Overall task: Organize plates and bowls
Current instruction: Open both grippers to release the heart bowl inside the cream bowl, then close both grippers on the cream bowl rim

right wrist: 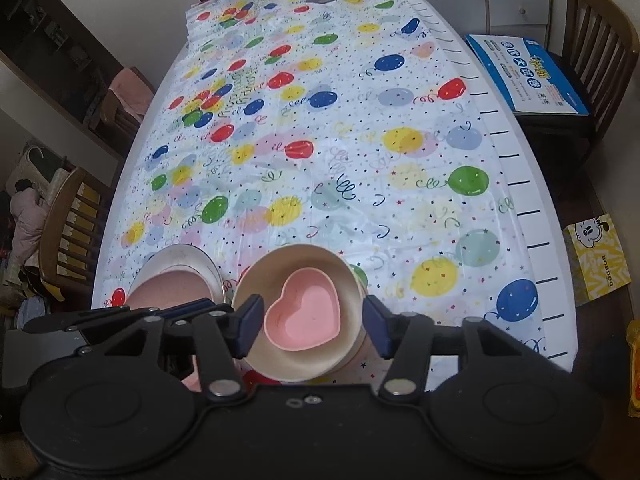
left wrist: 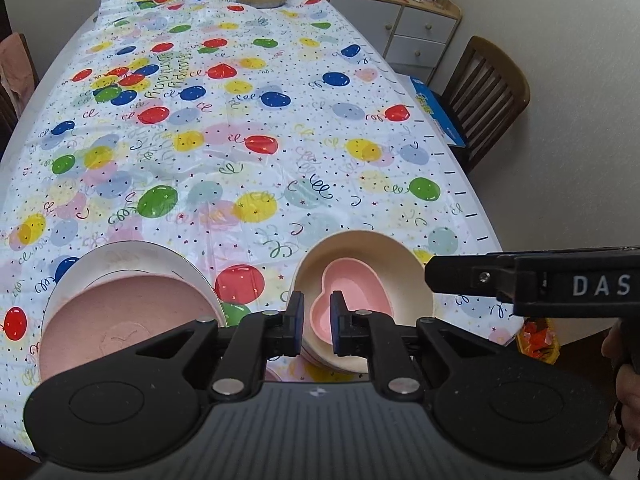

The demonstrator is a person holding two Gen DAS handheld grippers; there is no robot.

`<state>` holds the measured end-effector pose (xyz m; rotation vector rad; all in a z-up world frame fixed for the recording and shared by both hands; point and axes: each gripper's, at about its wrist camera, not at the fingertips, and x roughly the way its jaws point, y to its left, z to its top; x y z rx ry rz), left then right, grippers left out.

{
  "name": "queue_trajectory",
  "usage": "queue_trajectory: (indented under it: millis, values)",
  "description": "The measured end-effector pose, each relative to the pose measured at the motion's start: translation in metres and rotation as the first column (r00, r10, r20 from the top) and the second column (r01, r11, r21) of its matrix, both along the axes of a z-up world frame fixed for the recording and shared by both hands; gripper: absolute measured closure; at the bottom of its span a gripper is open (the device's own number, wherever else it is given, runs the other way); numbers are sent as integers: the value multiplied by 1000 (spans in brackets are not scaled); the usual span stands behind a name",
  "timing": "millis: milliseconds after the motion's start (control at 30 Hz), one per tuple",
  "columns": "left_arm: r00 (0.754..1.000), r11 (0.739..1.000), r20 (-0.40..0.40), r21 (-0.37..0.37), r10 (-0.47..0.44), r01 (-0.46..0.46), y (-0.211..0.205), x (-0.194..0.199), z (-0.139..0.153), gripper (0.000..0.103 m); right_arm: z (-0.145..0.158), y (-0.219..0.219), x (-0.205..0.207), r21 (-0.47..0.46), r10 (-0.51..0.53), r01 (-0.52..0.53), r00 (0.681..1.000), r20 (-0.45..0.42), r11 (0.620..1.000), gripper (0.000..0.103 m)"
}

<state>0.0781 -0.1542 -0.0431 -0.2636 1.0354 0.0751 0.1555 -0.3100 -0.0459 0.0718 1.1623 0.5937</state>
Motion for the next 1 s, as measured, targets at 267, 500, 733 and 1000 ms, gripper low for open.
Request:
queue_trajectory:
  millis: [267,500,733,1000]
  values:
    - [999,1000,38,-3,0,0,8,-8,8,45,14,-8,-8,7,-7,7,998,68,1000,22]
    - [996,1000,85,12,-20,19,10,-11,16,33,26,-13,-18,22,-17,14,988,154,1000,7]
    - [994,998,95,1,-60,61,13,-7,11,29,18,-23,-24,8,-94,93,981,168,996,1]
    - [992,993,50,-16,-112,113,21,5,-9,29,-16,-35,-28,51,-251,248,967,48,967,1]
